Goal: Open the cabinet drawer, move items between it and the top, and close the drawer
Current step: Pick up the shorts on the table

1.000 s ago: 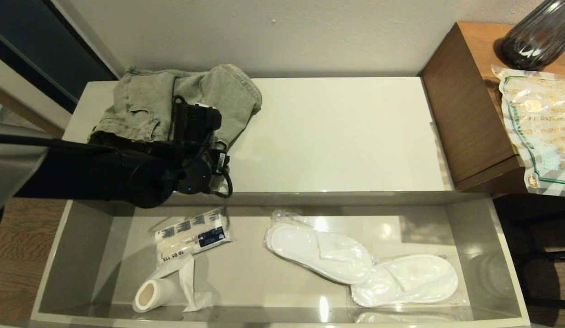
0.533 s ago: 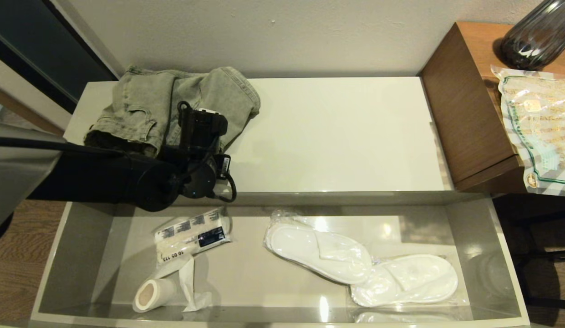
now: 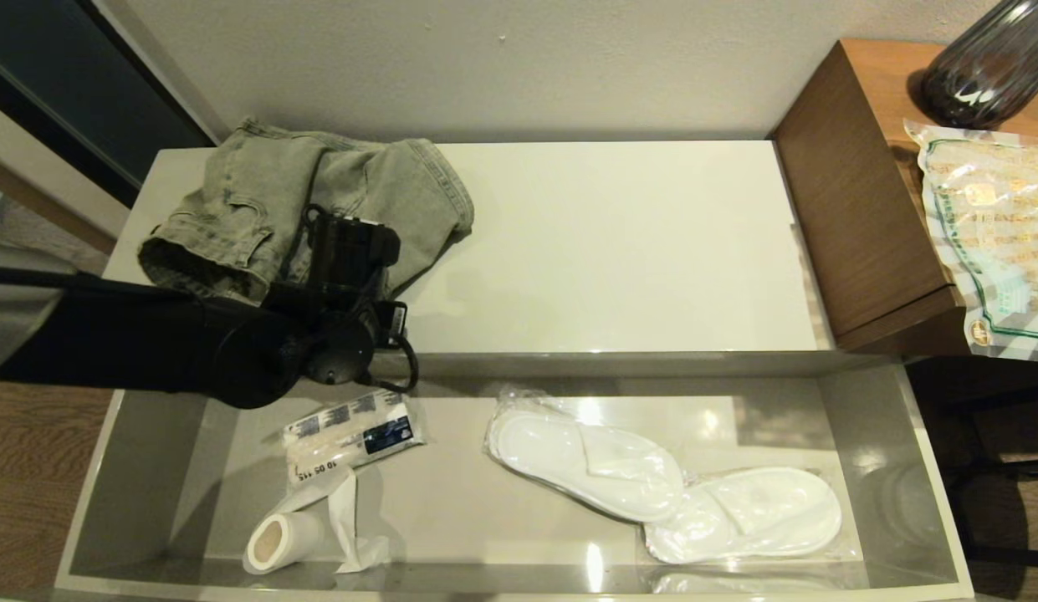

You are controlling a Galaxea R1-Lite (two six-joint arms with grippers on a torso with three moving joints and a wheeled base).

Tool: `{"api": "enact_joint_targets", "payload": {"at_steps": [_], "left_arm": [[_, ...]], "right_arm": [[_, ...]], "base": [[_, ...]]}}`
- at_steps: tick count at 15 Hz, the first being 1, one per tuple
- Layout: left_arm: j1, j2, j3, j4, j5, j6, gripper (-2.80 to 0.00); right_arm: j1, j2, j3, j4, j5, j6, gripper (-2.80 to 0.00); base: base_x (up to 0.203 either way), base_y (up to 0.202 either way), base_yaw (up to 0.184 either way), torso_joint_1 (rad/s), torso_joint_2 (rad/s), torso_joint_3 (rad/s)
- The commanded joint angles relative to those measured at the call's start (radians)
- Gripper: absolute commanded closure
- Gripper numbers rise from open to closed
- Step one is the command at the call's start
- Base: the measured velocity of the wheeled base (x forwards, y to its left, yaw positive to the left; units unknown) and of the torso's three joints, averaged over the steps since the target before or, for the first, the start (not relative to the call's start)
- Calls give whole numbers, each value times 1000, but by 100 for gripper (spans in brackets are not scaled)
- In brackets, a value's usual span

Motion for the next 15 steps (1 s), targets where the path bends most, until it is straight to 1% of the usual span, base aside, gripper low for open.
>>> {"api": "enact_joint_targets", "payload": {"at_steps": [1,3,7,11,12,13,15], "left_arm": [[-9,-158,43,-3,3,-4,0],[-17,-226,74,17,0,-2,0],[-17,-408,97,147,-1,2,0],[-17,-412,101,156,-3,2,0],[-17,-436,127,172,-8,2,0],[-16,-494,161,189,-15,3,0],[-16,-693,223,219,-42,15,0]], "right_arm": [[0,2,2,0,0,1,0],[0,2,2,0,0,1,0],[0,2,2,0,0,1,0],[0,2,2,0,0,-1,0],[0,2,2,0,0,1,0],[0,2,2,0,0,1,0],[0,2,2,0,0,1,0]], "base": [[0,0,0,0,0,0],[0,0,0,0,0,0],[0,0,0,0,0,0],[0,0,0,0,0,0],[0,0,0,0,0,0],[0,0,0,0,0,0],[0,0,0,0,0,0]]}}
